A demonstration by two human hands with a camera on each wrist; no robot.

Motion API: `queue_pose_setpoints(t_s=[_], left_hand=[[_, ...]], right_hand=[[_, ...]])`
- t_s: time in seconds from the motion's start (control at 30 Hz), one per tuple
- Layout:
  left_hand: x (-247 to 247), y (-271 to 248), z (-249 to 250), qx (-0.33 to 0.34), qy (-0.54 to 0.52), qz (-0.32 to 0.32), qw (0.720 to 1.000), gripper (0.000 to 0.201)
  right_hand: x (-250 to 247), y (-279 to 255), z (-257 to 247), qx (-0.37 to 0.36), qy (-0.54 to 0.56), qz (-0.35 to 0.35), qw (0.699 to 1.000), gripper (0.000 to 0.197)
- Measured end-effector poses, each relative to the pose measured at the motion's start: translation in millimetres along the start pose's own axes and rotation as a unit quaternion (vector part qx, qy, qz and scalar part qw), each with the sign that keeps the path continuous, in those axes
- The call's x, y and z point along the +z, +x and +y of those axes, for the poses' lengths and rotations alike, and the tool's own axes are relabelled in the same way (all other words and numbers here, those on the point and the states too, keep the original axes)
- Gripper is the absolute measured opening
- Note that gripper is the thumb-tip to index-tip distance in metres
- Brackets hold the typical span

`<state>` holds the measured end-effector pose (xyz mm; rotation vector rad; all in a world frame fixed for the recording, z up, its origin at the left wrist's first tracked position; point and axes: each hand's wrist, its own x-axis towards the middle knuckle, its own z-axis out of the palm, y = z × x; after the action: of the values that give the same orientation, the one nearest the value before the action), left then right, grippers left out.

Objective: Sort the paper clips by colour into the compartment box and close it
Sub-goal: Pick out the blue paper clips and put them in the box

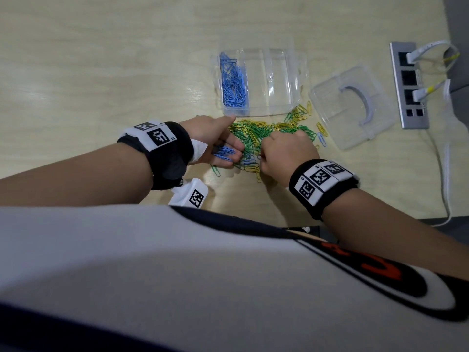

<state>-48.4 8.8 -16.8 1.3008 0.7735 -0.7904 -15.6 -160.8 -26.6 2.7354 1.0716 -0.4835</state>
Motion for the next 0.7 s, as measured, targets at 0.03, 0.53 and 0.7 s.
queue_pose_setpoints(t_s=[0.03, 0.53, 0.7], left_hand=[[0.1, -0.2, 0.1, -0.001, 0.001, 0.0, 1.0, 0.061], [8.3, 0.8, -0.4, 0.011, -0.028, 0.001, 1.0, 0.05], [1.6, -2.7, -1.0, -0.001, -0.002, -0.007, 1.0, 0.057]], right_hand=[[0.7, 0.1, 0.1, 0.0, 0.006, -0.004, 1.0, 0.023], [-23.4, 2.5, -9.7, -0.051, 0.276, 0.063, 0.958, 0.003], [-5.3, 1.2, 3.5, 0.024, 0.198, 0.009, 0.98, 0.007]])
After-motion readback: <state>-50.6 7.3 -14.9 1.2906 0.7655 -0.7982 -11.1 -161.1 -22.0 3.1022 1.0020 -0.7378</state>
